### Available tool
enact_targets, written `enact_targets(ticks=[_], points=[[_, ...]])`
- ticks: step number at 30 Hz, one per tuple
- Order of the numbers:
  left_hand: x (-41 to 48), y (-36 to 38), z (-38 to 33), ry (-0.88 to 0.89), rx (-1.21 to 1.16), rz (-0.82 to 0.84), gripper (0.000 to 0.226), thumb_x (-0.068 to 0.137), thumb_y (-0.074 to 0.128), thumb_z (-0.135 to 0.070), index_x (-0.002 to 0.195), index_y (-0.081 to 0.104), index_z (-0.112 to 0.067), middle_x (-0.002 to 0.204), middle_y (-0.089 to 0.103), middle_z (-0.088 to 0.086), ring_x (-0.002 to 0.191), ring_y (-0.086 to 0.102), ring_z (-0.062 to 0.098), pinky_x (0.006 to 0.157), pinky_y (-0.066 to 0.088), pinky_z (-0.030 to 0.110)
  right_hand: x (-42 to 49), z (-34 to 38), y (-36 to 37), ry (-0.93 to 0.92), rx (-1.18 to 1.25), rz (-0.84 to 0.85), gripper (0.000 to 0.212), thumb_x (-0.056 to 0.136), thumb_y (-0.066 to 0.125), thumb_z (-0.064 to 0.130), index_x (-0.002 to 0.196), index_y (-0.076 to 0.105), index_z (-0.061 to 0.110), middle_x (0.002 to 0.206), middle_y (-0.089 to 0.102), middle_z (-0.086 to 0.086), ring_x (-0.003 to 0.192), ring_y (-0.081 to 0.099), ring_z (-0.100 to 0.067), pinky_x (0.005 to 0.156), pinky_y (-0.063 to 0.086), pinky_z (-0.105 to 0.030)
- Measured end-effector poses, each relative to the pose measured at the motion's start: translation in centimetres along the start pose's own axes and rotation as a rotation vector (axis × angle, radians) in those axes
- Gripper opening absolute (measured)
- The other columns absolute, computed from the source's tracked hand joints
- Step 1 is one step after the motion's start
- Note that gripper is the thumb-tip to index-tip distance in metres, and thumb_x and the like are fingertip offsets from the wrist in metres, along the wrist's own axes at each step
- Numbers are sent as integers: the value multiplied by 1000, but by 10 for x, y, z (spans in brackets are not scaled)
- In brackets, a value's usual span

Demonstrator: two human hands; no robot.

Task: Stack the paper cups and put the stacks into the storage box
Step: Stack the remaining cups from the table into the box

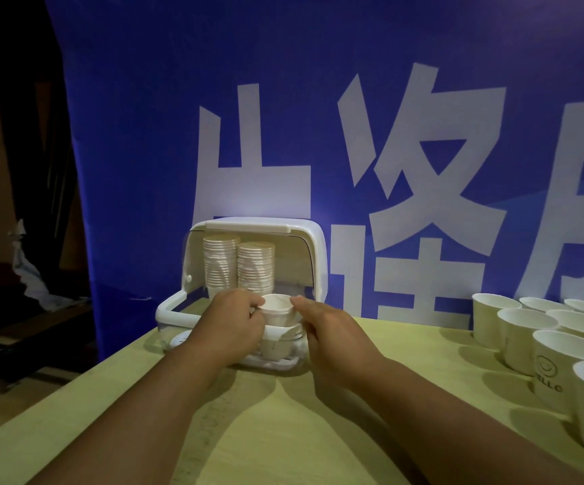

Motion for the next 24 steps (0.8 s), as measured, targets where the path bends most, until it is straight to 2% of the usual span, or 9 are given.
enact_targets(ticks=[2,5,9,11,13,15,18,22,24], points=[[0,1,1,-16,-18,6,33,96,65,-22,129,69,-24,130,65,0,100,60,12,86,50,28,-2,-3,-5,79,44,-51,44,96,61,25,137,51,39,133,56,18,110,57,-4,90,42,-12],[-1,0,0,-6,-27,16,29,97,65,-23,125,68,-28,123,66,-4,96,60,10,79,49,23,-5,-7,-23,137,-72,-137,34,94,62,35,128,59,37,128,60,17,102,54,-2,90,38,-18],[-5,-10,-14,62,18,-49,31,94,64,-28,125,62,-33,123,58,-11,101,59,16,83,57,36,-19,-9,-49,190,-180,-139,17,95,60,36,109,67,28,101,66,11,85,60,-8,91,54,-29],[-8,-20,-27,111,6,-113,24,92,66,-30,114,62,-36,117,55,-13,99,58,16,80,59,38,-32,-12,-61,239,-256,-116,18,96,59,36,107,67,26,97,65,10,82,60,-9,87,56,-30],[-11,-23,-40,158,-36,-130,12,90,67,-28,99,63,-36,106,58,-15,92,58,13,74,57,33,-49,-17,-74,277,-301,-113,15,96,59,32,106,69,25,91,65,10,77,59,-8,80,56,-26],[-16,-19,-54,198,-30,-85,9,91,67,-26,87,65,-33,92,63,-17,83,59,9,68,53,29,-68,-22,-87,313,-318,-129,13,95,60,30,103,69,26,88,64,10,73,59,-7,75,55,-22],[-26,-6,-79,236,7,20,12,91,65,-26,81,67,-33,81,66,-15,76,61,10,69,56,32,-99,-29,-107,367,-331,-157,11,95,60,28,100,70,27,83,63,12,69,58,-5,69,52,-18],[-48,18,-114,279,30,123,9,92,63,-31,85,69,-33,80,66,-16,76,61,8,71,57,33,-137,-32,-133,410,-303,-196,12,95,60,25,100,71,25,84,65,12,69,59,-5,68,51,-15],[-63,34,-130,304,5,179,10,93,64,-30,85,68,-34,82,66,-17,78,61,7,72,58,31,-155,-30,-145,417,-287,-233,12,95,60,26,98,72,25,82,64,14,68,59,-3,63,46,-9]])
Point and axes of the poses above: each hand's wrist, its own x-axis towards the middle knuckle, its own y-axis out of the palm, z = x × y, the point moved 6 cm from there along x, towards the middle knuckle
